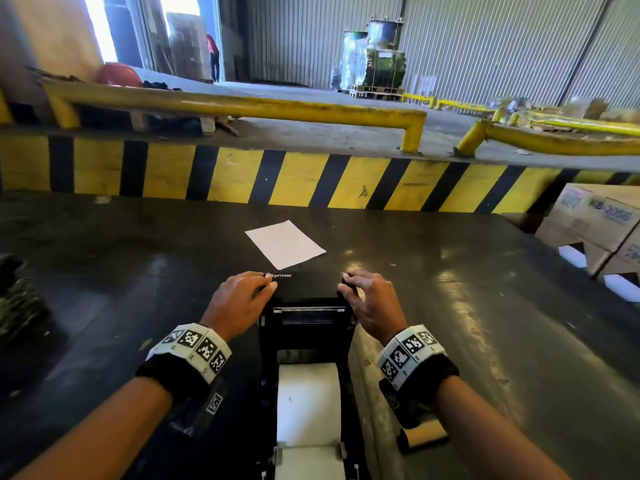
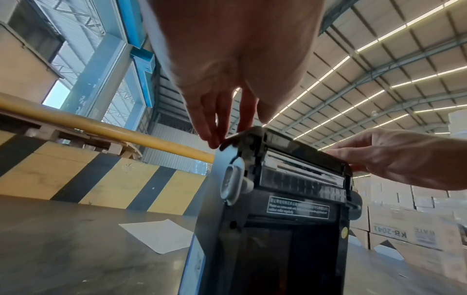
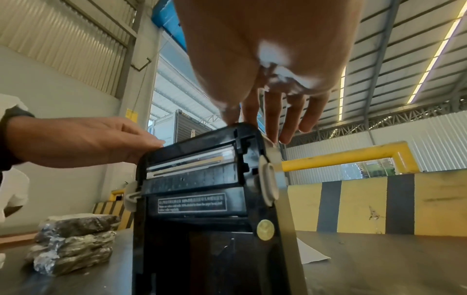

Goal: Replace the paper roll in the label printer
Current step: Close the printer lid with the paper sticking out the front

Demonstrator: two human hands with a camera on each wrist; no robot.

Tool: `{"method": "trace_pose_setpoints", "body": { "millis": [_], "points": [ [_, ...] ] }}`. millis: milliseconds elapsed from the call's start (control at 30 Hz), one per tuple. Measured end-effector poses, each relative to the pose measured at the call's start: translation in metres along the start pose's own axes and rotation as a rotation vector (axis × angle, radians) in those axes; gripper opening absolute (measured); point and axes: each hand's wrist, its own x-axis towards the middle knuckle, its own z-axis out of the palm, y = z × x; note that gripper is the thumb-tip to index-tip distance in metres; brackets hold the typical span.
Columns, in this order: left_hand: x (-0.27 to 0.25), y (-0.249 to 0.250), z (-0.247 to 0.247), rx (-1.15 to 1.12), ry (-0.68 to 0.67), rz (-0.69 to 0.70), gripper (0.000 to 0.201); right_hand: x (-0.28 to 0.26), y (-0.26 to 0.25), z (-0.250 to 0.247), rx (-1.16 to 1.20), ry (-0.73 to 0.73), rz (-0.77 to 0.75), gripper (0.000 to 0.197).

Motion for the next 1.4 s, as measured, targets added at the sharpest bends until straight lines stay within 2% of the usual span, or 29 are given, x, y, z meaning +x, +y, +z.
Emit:
{"method": "trace_pose_setpoints", "body": {
  "millis": [100, 233, 333, 433, 567, 667, 833, 933, 1033, 1133, 1233, 1400],
  "points": [
    [-0.013, 0.006, -0.004, -0.024, 0.066, 0.005, 0.027, -0.016, -0.002, -0.009, 0.126, 0.020, -0.008, 0.032],
    [-0.046, 0.011, -0.007, -0.111, 0.020, -0.024, 0.041, -0.051, -0.003, -0.016, 0.226, -0.021, -0.031, 0.046],
    [-0.079, 0.018, -0.005, -0.072, 0.019, -0.006, 0.049, -0.085, -0.002, -0.021, 0.261, -0.088, -0.037, 0.056],
    [-0.112, 0.024, -0.002, -0.017, 0.028, 0.001, 0.047, -0.117, 0.000, -0.023, 0.292, -0.159, -0.042, 0.058],
    [-0.158, 0.029, 0.006, 0.069, 0.026, 0.058, 0.048, -0.157, -0.002, -0.018, 0.236, -0.170, -0.068, 0.057],
    [-0.194, 0.034, 0.017, 0.115, 0.001, 0.034, 0.053, -0.188, -0.001, -0.009, 0.154, -0.215, -0.066, 0.056],
    [-0.231, 0.040, 0.029, 0.207, -0.055, 0.020, 0.052, -0.224, 0.001, 0.005, 0.058, -0.271, -0.058, 0.056],
    [-0.246, 0.035, 0.035, 0.292, -0.095, 0.030, 0.046, -0.240, 0.001, 0.010, 0.003, -0.317, -0.036, 0.054],
    [-0.255, 0.028, 0.039, 0.328, -0.116, 0.033, 0.058, -0.249, 0.004, 0.012, -0.065, -0.305, -0.060, 0.061],
    [-0.261, 0.025, 0.042, 0.363, -0.156, 0.002, 0.077, -0.256, 0.008, 0.014, -0.190, -0.367, -0.086, 0.086],
    [-0.268, 0.019, 0.050, 0.320, -0.179, -0.083, 0.095, -0.261, 0.010, 0.021, -0.274, -0.394, -0.036, 0.108],
    [-0.269, 0.010, 0.065, 0.260, -0.148, -0.105, 0.102, -0.260, 0.017, 0.033, -0.295, -0.357, -0.023, 0.111]
  ]
}}
